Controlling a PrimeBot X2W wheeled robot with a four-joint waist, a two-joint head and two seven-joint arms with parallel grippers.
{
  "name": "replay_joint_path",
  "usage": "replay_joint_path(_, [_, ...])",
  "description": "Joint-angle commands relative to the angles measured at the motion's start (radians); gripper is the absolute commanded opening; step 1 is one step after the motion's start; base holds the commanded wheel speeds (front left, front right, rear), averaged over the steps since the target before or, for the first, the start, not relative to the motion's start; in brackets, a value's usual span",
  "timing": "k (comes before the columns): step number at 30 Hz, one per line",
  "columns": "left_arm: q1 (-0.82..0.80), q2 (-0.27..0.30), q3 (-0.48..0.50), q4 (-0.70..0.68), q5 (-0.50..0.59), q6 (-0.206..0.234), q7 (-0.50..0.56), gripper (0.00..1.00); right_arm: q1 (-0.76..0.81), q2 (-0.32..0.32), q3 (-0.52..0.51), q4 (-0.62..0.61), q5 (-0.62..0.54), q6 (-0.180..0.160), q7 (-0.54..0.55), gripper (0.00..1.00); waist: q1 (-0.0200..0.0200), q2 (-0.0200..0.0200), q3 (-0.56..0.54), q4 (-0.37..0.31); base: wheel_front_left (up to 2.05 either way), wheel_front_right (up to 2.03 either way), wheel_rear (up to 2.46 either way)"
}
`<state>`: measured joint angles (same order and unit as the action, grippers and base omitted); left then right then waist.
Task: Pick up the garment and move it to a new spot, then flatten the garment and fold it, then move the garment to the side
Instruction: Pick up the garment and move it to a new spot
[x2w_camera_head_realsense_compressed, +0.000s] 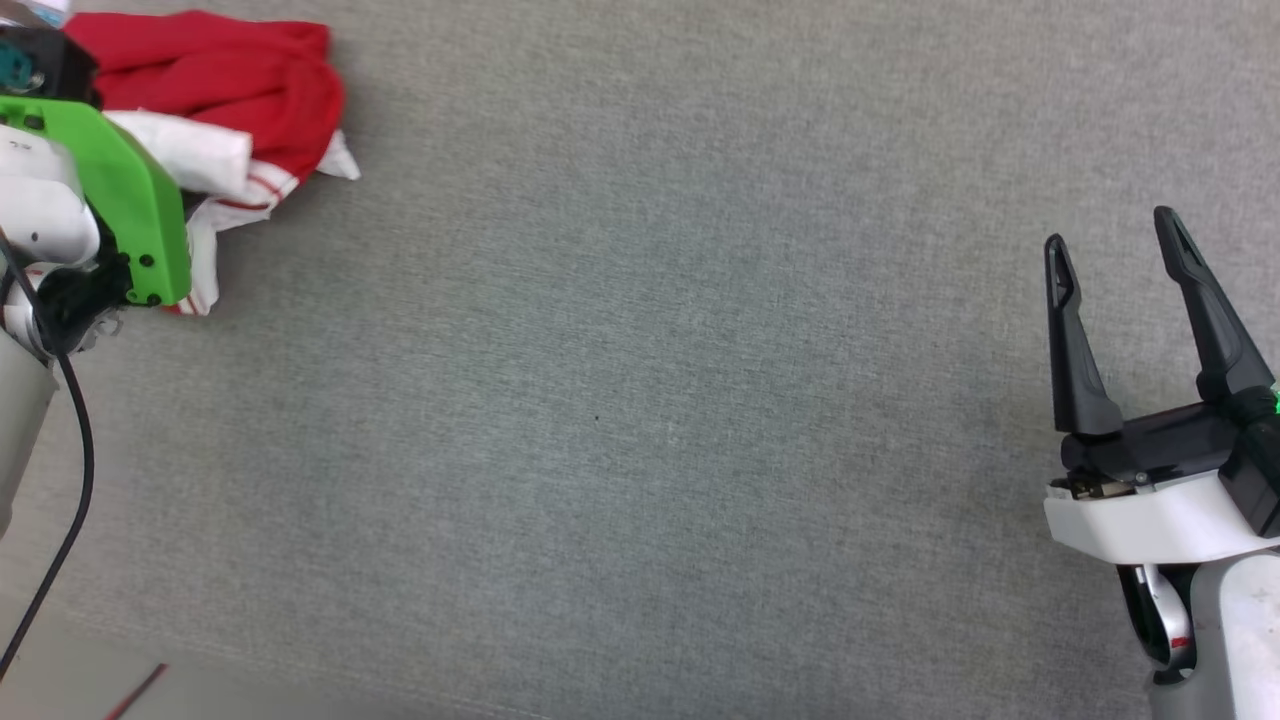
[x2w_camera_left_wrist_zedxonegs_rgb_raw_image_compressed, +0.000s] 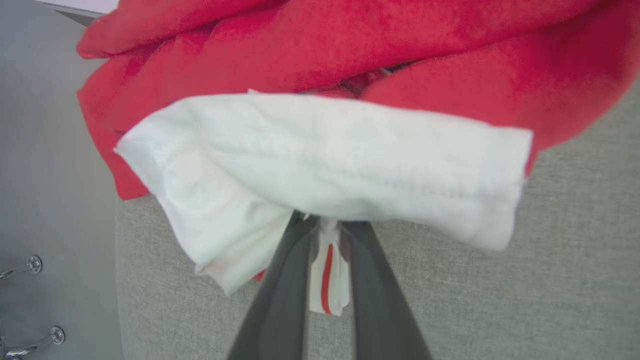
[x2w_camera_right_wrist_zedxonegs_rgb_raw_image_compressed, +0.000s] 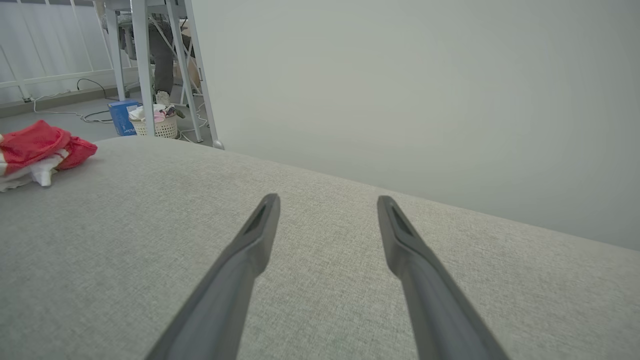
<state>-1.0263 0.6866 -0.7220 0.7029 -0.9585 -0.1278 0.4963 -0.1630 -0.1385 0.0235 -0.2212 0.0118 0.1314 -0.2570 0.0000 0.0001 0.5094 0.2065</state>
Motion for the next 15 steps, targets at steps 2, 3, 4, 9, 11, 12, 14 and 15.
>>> replay_joint_path(2, [-0.032, 0.02, -0.017, -0.039, 0.022, -0.003, -0.043, 0.0, 0.014, 0.009, 0.002, 0.007, 0.008, -0.001, -0.005, 1.0, 0.0, -0.0001, -0.074, 0.028, 0.0, 0.0, 0.0])
replay_joint_path(3, [-0.04, 0.029, -0.027, -0.06, 0.029, -0.003, -0.059, 0.0, 0.018, 0.013, 0.002, 0.01, 0.01, -0.001, -0.005, 1.0, 0.0, -0.0001, -0.089, 0.031, 0.0, 0.0, 0.0])
replay_joint_path(4, [-0.047, 0.037, -0.035, -0.079, 0.034, -0.003, -0.072, 0.0, 0.021, 0.017, 0.003, 0.012, 0.012, -0.001, -0.005, 1.0, 0.0, -0.0001, -0.1, 0.032, 0.0, 0.0, 0.0])
replay_joint_path(9, [-0.088, 0.069, -0.08, -0.199, 0.056, -0.003, -0.127, 0.0, 0.04, 0.037, 0.002, 0.022, 0.019, -0.001, -0.005, 1.0, 0.0, -0.0001, -0.152, 0.029, 0.0, 0.0, 0.0])
replay_joint_path(11, [-0.105, 0.074, -0.1, -0.247, 0.069, -0.003, -0.138, 0.0, 0.047, 0.044, -0.001, 0.025, 0.023, -0.001, -0.005, 1.0, 0.0, -0.0001, -0.167, 0.021, 0.0, 0.0, 0.0])
replay_joint_path(12, [-0.112, 0.074, -0.109, -0.268, 0.075, -0.003, -0.14, 0.0, 0.049, 0.047, -0.003, 0.026, 0.025, -0.001, -0.005, 1.0, 0.0, -0.0001, -0.174, 0.016, 0.0, 0.0, 0.0])
replay_joint_path(14, [-0.128, 0.072, -0.125, -0.309, 0.086, -0.003, -0.144, 0.0, 0.054, 0.055, -0.005, 0.029, 0.028, -0.001, -0.005, 1.0, 0.0, -0.0001, -0.19, 0.001, 0.0, 0.0, 0.0])
replay_joint_path(15, [-0.136, 0.068, -0.13, -0.33, 0.089, -0.003, -0.144, 0.0, 0.057, 0.06, -0.006, 0.03, 0.03, -0.001, -0.005, 1.0, 0.0, -0.0001, -0.198, -0.009, 0.0, 0.0, 0.0])
